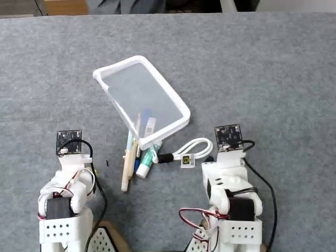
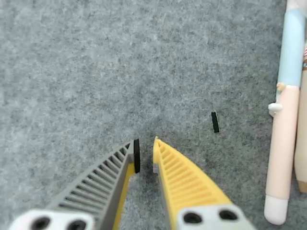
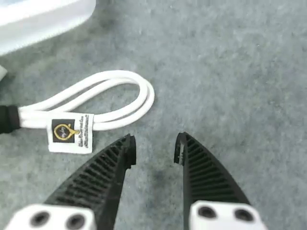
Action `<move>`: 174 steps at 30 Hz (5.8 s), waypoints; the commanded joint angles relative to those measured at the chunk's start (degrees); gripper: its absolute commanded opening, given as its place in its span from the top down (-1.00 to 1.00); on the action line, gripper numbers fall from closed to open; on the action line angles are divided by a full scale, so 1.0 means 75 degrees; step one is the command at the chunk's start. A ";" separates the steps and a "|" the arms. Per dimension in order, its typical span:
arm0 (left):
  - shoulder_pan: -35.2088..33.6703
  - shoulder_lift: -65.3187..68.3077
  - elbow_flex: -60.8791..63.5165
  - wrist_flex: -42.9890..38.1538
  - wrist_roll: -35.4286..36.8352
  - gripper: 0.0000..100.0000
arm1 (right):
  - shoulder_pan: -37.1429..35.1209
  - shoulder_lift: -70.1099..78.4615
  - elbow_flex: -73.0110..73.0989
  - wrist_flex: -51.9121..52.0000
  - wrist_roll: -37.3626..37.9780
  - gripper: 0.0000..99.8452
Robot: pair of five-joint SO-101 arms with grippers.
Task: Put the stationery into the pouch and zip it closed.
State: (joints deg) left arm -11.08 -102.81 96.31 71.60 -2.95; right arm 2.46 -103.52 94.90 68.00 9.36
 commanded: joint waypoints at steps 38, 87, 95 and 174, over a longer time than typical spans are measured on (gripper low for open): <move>-0.0815 0.4806 -0.3640 -0.0082 0.0551 0.83 | -0.2954 0.8750 -0.5867 0.0199 0.0082 0.69; -0.0299 0.8252 -0.2995 -0.2122 -0.0469 0.83 | -0.4149 1.2607 -0.6031 -0.2708 0.1500 0.50; -0.0299 0.8252 -0.2995 -0.2122 -0.0469 0.83 | -0.4149 1.2736 -0.6078 -0.2743 0.1500 0.51; 0.2186 0.8170 -1.1516 0.2590 0.1793 0.49 | -0.3938 1.0204 -1.1552 0.0985 0.1090 0.98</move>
State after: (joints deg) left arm 3.60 -40.92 14.81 90.95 9.19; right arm -26.64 -25.19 10.15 75.56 18.15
